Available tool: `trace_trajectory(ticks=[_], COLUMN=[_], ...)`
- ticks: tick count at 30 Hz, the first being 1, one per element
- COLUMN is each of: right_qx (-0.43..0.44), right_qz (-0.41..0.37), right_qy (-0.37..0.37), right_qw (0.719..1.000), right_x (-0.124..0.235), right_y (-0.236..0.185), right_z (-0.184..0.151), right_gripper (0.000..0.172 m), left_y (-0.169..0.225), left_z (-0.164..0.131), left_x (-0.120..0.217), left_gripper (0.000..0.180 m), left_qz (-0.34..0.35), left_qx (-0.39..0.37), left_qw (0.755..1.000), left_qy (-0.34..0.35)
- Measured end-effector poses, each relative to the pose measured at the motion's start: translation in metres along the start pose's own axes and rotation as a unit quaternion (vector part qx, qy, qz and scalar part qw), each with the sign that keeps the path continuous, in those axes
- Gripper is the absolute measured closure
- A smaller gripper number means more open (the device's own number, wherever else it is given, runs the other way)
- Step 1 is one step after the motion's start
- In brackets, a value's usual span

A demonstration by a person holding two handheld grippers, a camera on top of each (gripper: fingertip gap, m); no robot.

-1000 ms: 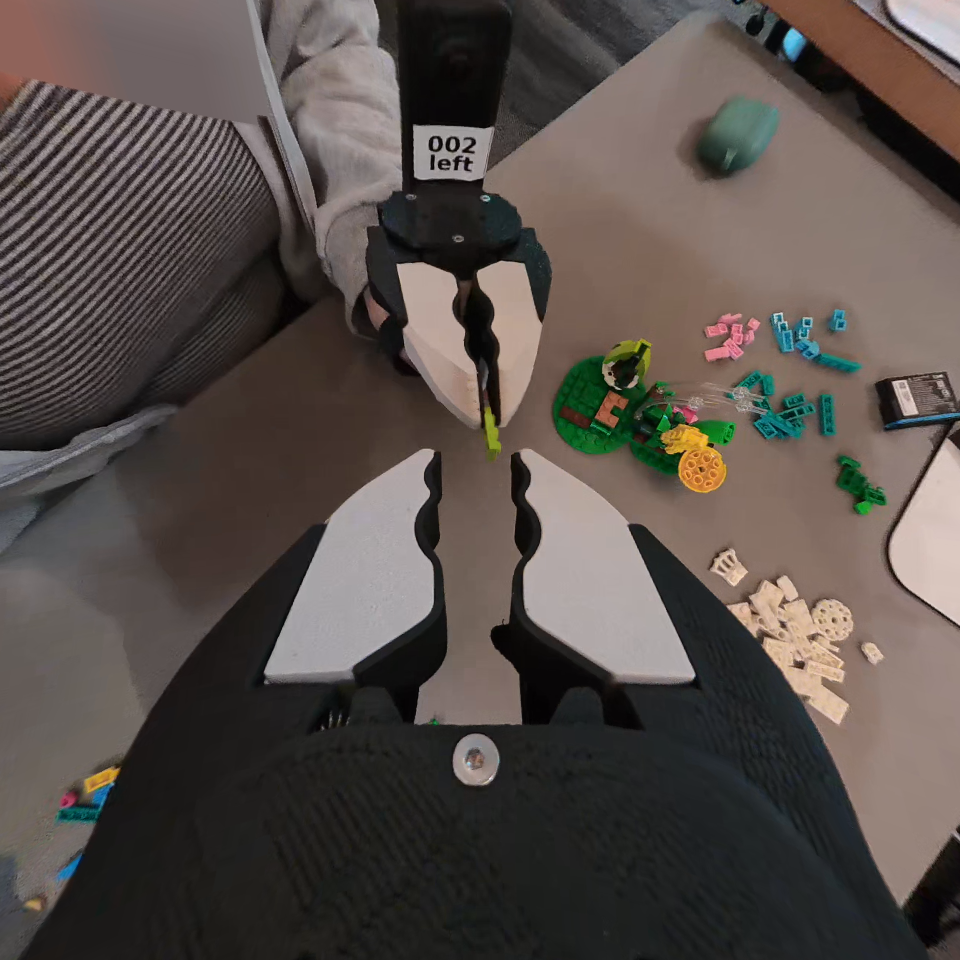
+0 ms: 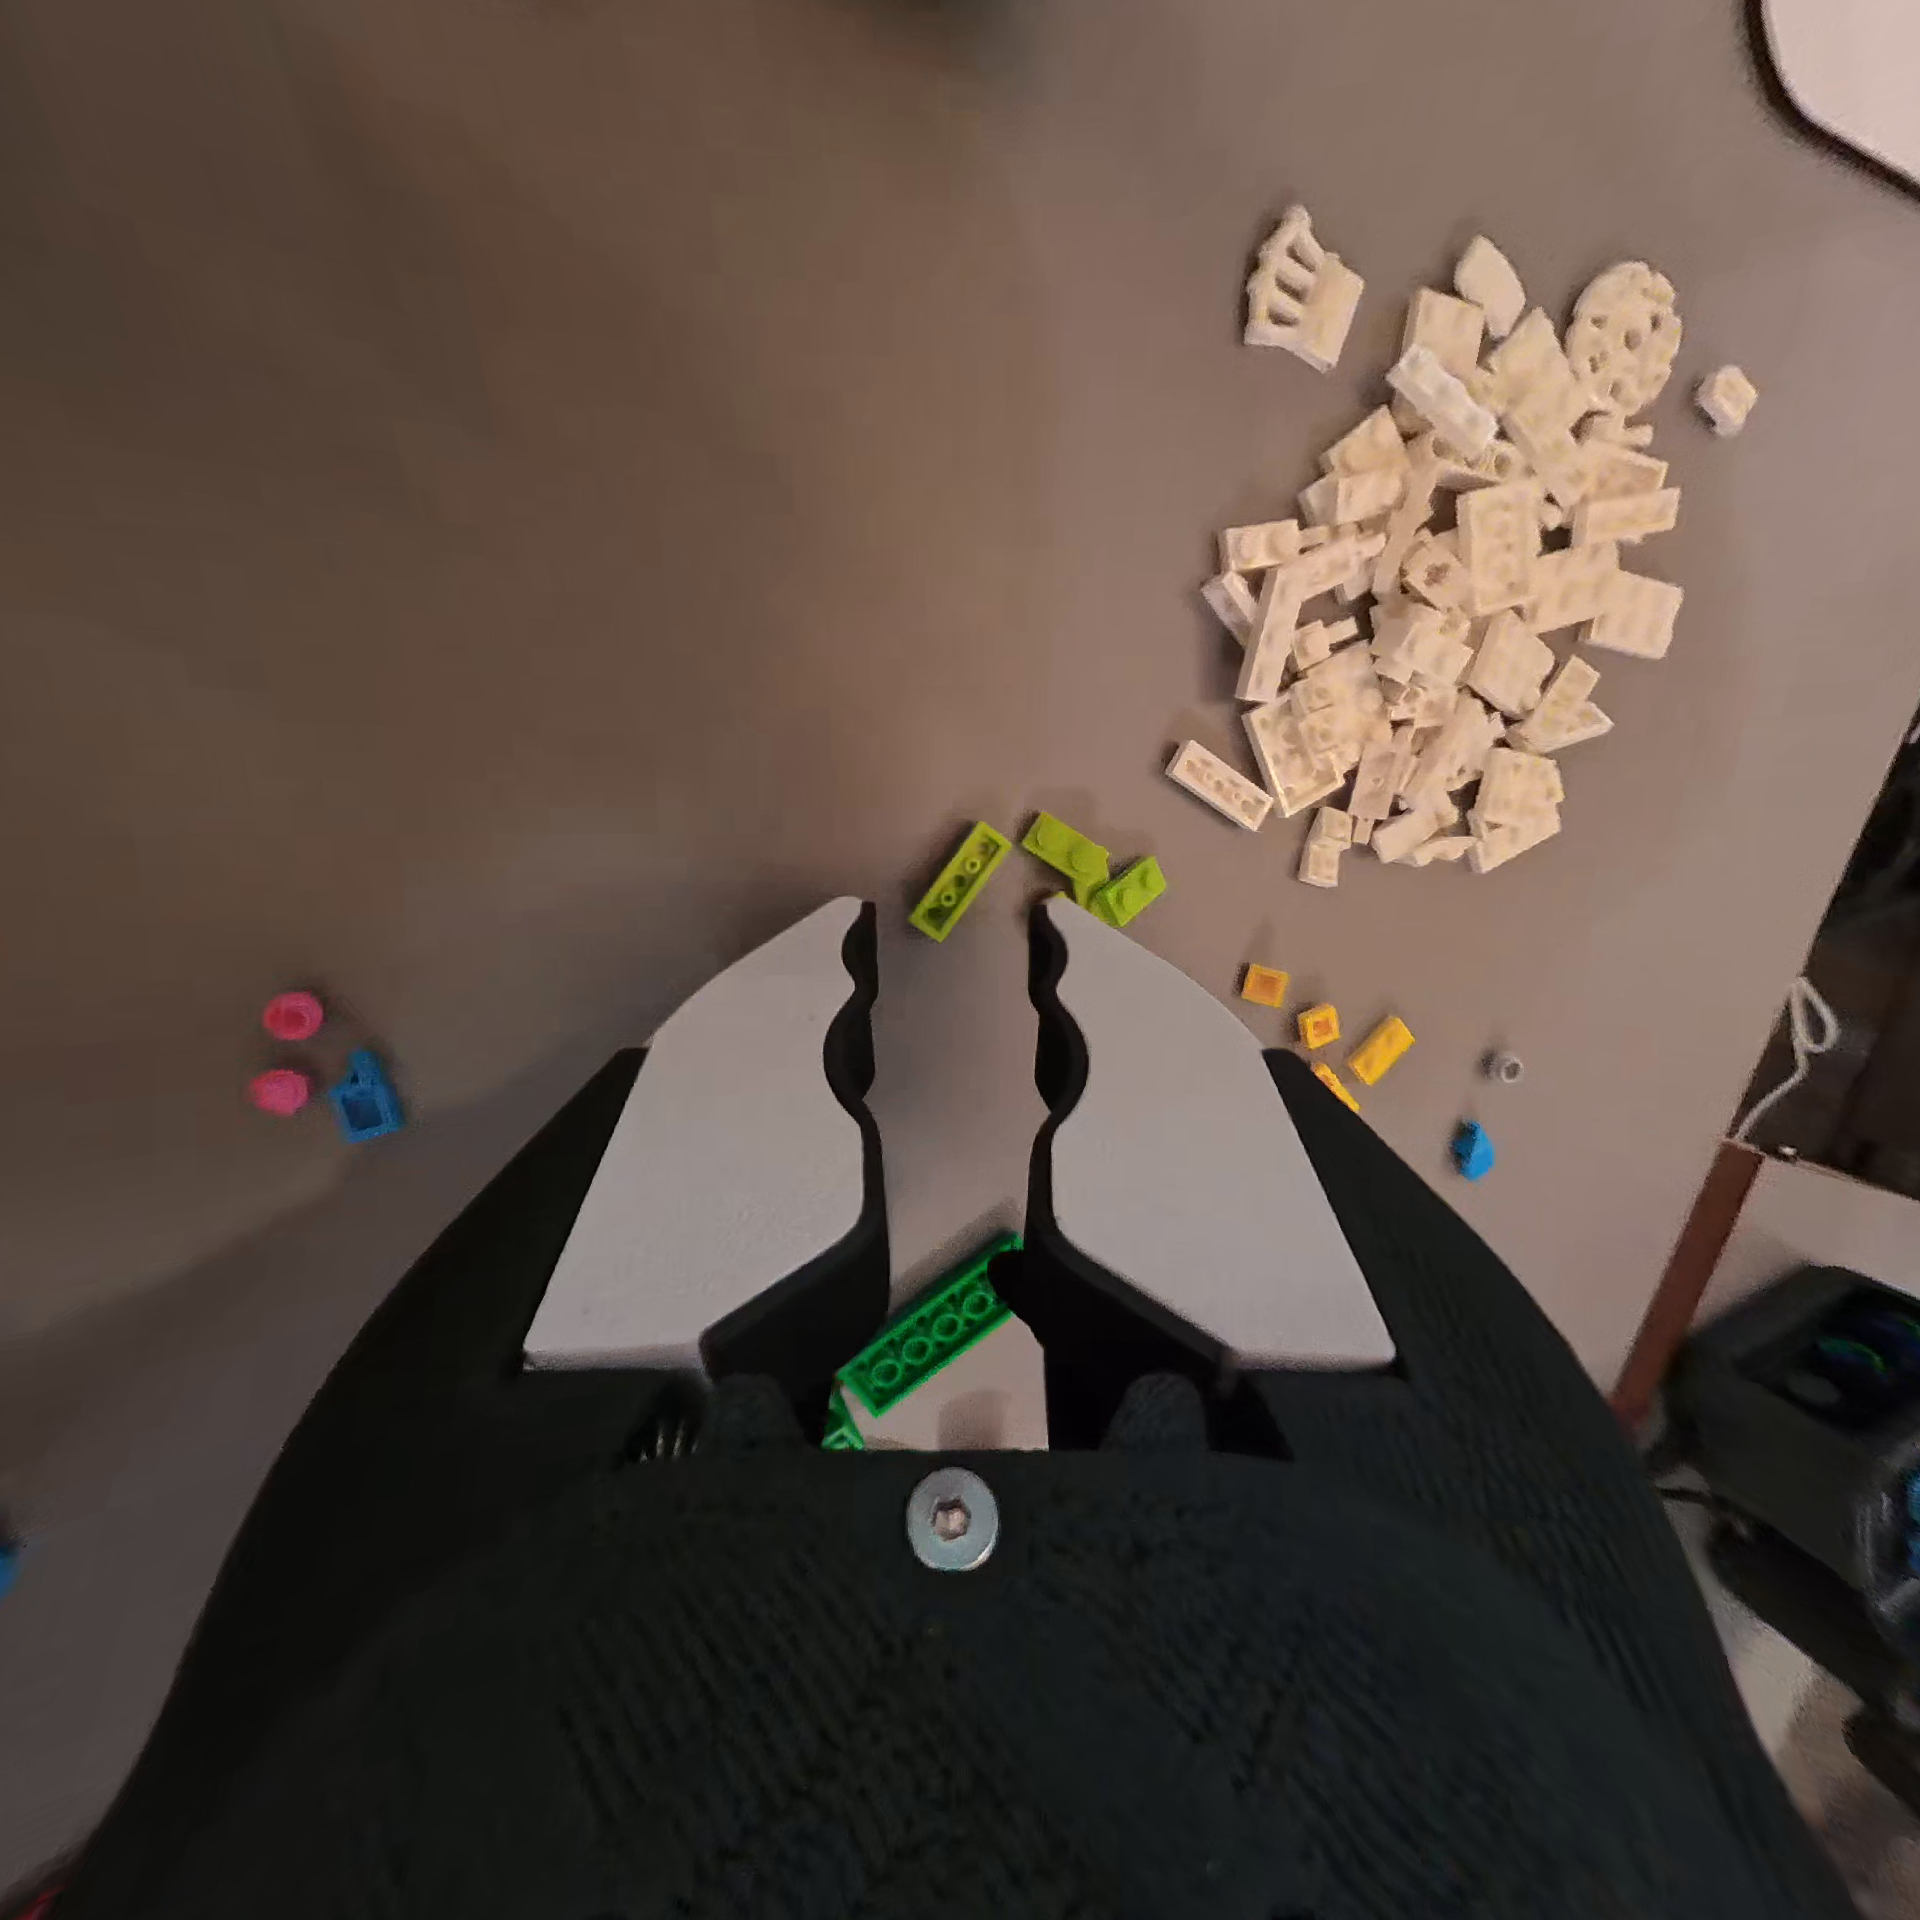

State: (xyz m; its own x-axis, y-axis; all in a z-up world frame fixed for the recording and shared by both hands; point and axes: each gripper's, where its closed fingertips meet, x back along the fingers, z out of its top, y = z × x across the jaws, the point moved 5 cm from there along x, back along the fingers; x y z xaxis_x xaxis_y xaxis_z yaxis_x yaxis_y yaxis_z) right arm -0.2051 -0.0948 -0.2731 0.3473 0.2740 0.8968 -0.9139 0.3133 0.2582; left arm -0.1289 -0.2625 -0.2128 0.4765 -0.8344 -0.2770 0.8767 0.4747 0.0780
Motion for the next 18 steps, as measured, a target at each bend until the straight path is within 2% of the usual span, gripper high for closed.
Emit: trace_trajectory(ticks=[3, 5, 8, 10, 15, 18], right_qx=[-0.041, -0.045, -0.037, -0.053, -0.091, -0.11], right_qz=[-0.012, -0.06, -0.118, -0.089, 0.082, 0.095], right_qy=[0.011, -0.004, 0.0, 0.03, 0.076, 0.07], right_qw=[0.999, 0.997, 0.992, 0.994, 0.99, 0.987], right_x=[-0.009, -0.014, -0.003, 0.014, 0.059, 0.078], right_y=[0.006, 0.013, 0.015, -0.001, -0.078, -0.114], right_z=[0.001, -0.002, -0.004, -0.004, -0.029, -0.054], right_gripper=[0.141, 0.144, 0.146, 0.146, 0.146, 0.147], left_y=[0.001, 0.001, 0.002, 0.002, 0.007, 0.011], left_z=[-0.002, -0.002, -0.002, -0.002, -0.005, -0.007], left_x=[-0.001, -0.001, -0.001, -0.001, -0.002, -0.004], left_gripper=[0.171, 0.171, 0.172, 0.172, 0.172, 0.172], left_qz=[-0.005, -0.005, -0.008, -0.012, -0.03, -0.042], left_qx=[0.003, 0.002, 0.0, 0.0, 0.0, -0.004], left_qw=[1.0, 1.0, 1.0, 1.0, 0.999, 0.999], left_qy=[-0.008, -0.01, -0.009, -0.01, -0.02, -0.03])
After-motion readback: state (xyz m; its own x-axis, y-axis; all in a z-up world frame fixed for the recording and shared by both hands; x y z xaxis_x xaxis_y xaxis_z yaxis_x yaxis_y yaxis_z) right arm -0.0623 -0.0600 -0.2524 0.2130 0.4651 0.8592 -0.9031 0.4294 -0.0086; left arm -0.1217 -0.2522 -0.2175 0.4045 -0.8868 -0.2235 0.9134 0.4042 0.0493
